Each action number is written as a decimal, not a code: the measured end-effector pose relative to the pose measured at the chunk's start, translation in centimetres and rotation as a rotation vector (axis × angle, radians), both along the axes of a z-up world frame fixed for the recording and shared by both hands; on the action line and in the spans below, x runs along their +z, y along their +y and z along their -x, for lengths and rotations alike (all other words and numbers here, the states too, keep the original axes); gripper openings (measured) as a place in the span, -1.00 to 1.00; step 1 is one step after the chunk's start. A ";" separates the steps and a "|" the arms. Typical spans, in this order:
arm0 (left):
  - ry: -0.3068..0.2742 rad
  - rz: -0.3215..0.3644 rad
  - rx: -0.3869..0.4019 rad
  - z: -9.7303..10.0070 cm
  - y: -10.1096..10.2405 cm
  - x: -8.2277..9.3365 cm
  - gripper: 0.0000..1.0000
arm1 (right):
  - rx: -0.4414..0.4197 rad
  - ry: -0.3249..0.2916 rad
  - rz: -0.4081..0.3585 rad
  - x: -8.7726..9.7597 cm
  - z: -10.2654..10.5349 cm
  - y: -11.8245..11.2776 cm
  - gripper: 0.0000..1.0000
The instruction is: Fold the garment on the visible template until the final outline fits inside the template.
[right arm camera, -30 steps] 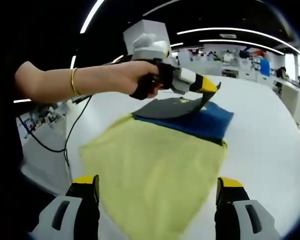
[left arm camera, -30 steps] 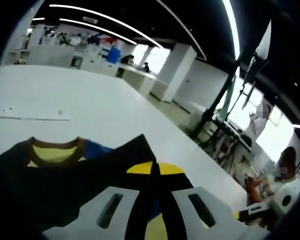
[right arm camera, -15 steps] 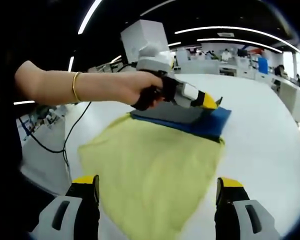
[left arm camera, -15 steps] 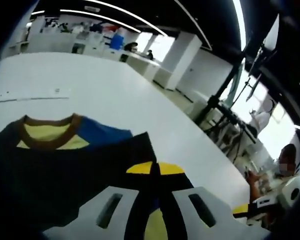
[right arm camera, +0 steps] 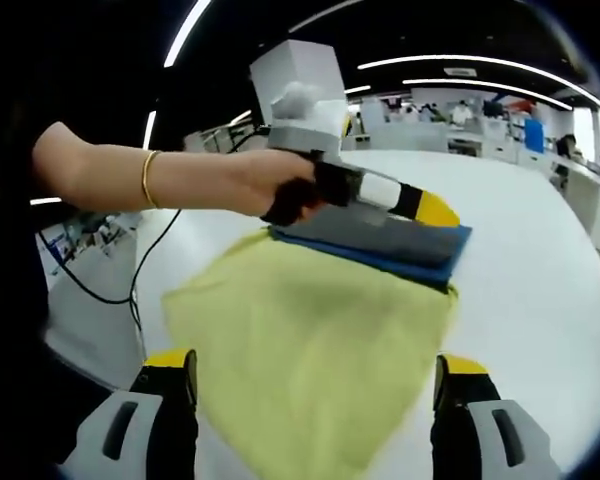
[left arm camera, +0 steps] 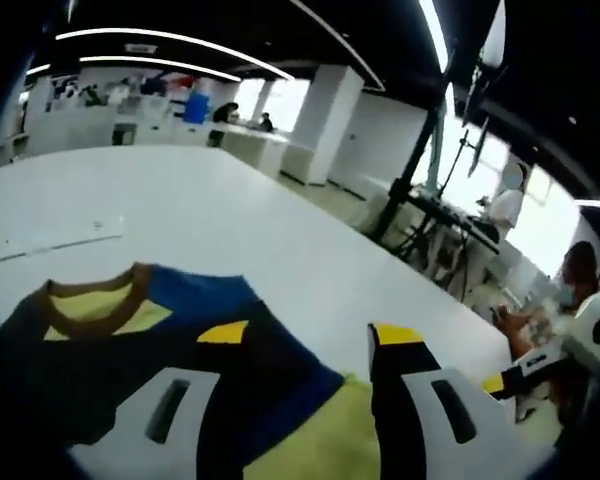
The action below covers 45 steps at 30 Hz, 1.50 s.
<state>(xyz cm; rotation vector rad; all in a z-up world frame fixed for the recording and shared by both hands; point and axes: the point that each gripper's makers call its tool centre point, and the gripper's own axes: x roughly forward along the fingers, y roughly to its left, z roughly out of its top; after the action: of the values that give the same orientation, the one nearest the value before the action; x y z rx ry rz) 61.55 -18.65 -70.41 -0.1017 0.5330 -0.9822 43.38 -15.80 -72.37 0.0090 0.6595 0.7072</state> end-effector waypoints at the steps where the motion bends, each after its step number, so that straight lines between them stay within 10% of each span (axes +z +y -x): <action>1: -0.011 -0.009 -0.004 0.1 0.3 0.1 0.00 | 0.008 0.003 -0.003 0.1 0.0 0.1 0.98; 19: -0.124 -0.053 -0.049 3.2 7.0 2.6 0.98 | 0.197 0.003 0.073 1.7 0.6 2.0 0.98; 45: -0.107 -0.157 -0.156 12.7 15.0 0.5 0.97 | 0.344 0.032 0.191 0.9 3.3 2.0 0.90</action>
<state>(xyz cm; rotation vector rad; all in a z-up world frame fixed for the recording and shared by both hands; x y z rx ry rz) 48.88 -3.68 -69.95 0.1343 0.5233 -1.0874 40.10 -13.79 -71.45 -0.2748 0.7658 0.9729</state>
